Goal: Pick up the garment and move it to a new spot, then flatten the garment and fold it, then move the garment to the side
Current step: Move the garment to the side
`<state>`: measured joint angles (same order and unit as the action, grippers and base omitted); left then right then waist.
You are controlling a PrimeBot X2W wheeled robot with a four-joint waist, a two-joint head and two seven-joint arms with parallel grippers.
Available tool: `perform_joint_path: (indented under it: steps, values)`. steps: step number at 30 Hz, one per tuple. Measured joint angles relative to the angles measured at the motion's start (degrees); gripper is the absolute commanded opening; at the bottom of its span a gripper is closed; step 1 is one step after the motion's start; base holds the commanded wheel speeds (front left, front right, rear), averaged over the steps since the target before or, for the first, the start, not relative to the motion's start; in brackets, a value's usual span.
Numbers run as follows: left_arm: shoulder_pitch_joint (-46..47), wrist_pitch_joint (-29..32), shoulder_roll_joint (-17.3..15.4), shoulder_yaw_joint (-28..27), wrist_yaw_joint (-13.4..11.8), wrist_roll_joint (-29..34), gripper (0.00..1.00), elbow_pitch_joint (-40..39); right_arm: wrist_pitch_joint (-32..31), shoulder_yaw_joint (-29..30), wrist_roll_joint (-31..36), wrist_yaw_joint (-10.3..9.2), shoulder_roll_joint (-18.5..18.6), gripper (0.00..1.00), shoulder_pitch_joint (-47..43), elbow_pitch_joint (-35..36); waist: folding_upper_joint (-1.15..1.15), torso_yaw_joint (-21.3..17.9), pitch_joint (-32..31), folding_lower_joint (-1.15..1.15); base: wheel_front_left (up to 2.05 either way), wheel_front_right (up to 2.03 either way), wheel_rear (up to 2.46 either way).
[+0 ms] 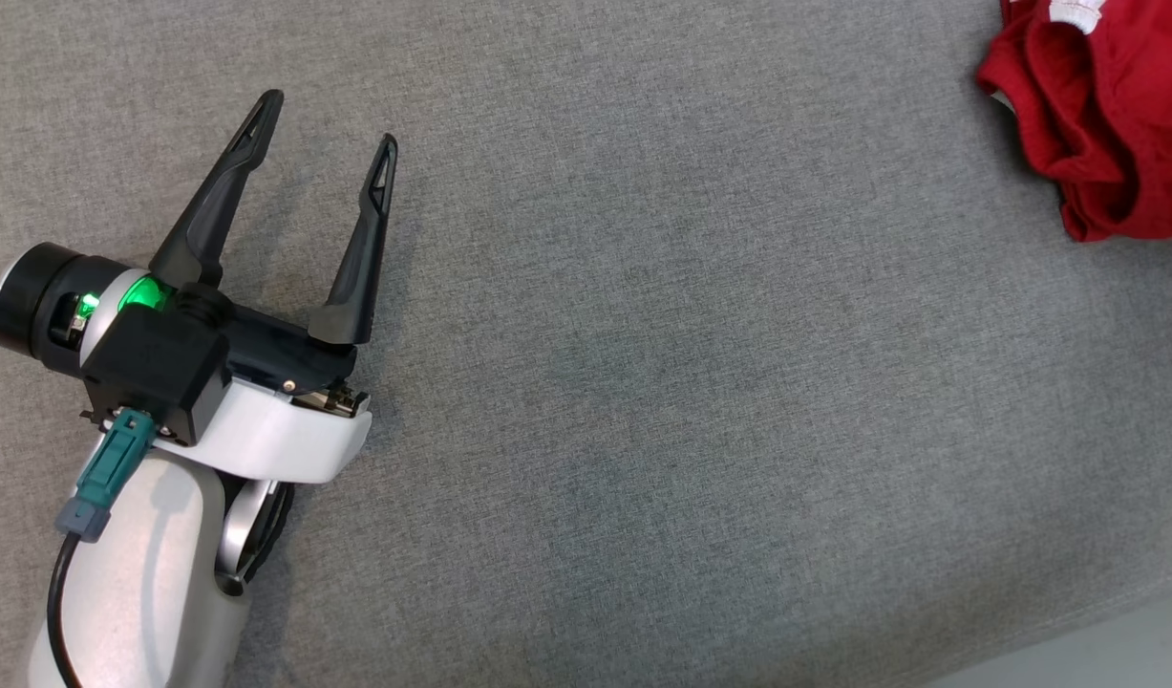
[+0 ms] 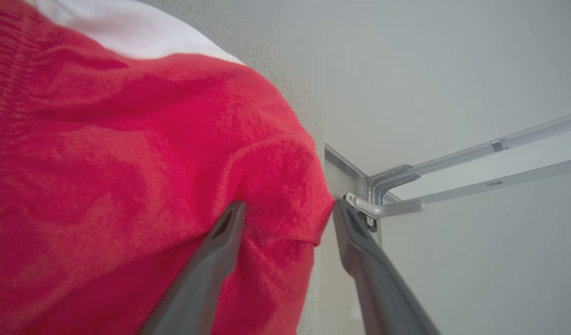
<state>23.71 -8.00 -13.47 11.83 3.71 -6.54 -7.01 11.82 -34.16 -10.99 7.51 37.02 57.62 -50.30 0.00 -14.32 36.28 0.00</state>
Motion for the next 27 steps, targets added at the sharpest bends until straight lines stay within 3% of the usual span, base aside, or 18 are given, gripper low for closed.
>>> perform_joint_path:
  steps: [7, 11, 16, 20, 27]
  values:
    - [-0.18, -0.63, 0.04, 0.00, -0.56, -0.15, 1.00, 0.93, 2.42, 6.82, -0.14, 0.00, -2.82, 1.00, 0.80, -6.12, 0.00, -0.24, -1.25, 0.00, 0.00, 0.00, 0.00]
    - [-1.54, -1.25, 0.35, -0.11, -1.11, -0.74, 1.00, 2.24, 3.07, 13.59, -1.13, -0.01, -5.01, 1.00, -2.14, -5.21, 0.00, -0.40, -3.51, 0.00, 0.00, 0.00, 0.00]
    - [-4.13, -2.19, 0.86, -0.74, -2.25, -2.01, 1.00, 3.55, 3.34, 25.05, -0.76, -0.01, -9.21, 1.00, -10.80, 4.31, 0.00, -0.45, -7.35, 0.00, 0.00, 0.00, 0.00]
    - [-6.08, -2.61, 1.22, -1.07, -3.10, -2.52, 1.00, 4.14, 3.34, 32.00, 0.80, -0.01, -14.80, 1.00, -19.49, 13.85, 0.00, -0.21, -10.54, 0.00, 0.00, 0.00, 0.00]
    - [-9.31, -3.23, 1.81, -1.83, -4.56, -3.74, 1.00, 5.01, 3.34, 37.27, 1.98, -0.01, -24.66, 1.00, -31.22, 28.28, 0.00, 1.58, -15.33, 0.00, 0.00, 0.00, 0.00]
